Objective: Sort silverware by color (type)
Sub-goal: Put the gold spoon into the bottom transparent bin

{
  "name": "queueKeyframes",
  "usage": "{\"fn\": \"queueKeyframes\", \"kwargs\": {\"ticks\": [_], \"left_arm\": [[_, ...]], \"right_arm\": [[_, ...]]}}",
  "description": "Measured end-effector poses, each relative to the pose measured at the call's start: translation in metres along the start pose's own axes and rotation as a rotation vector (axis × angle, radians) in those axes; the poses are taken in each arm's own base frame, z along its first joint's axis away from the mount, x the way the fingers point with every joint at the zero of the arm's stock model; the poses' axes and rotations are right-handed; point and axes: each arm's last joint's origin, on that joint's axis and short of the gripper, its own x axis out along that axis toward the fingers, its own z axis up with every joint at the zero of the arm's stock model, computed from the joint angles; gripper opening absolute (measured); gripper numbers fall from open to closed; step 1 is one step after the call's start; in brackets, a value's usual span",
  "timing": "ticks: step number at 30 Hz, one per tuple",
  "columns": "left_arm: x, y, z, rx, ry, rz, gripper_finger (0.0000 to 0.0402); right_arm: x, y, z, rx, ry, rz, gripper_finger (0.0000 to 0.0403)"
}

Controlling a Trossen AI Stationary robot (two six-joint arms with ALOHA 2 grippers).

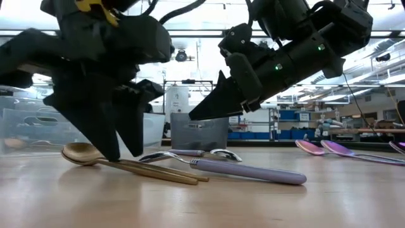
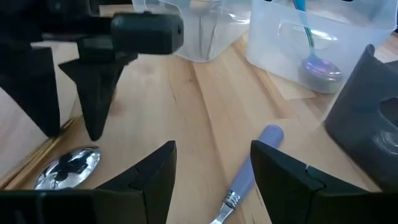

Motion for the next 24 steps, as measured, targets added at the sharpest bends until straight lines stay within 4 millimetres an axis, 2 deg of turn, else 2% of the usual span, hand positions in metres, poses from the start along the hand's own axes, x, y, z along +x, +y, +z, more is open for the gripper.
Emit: {"fn": "queueKeyframes", "kwargs": {"ticks": [15, 18, 24], "left_arm": [[0.0046, 0.001, -0.0055, 0.001, 0.057, 0.006, 0.0183], [0.0046, 0.0007, -0.0061, 0.002, 0.065, -0.013, 0.0162], [0.0042, 0.0007, -0.0082, 0.005, 0.089, -0.016, 0.0086]], "right_arm": [[-0.0001, 0.0007, 0.0015, 0.0, -0.014, 0.011, 0.0215], [-0.0002, 0.0007, 0.0018, 0.0, -0.016, 0.011, 0.0215], [-0.0002, 0.0008, 0.0021, 0.001, -0.019, 0.011, 0.0215]]}}
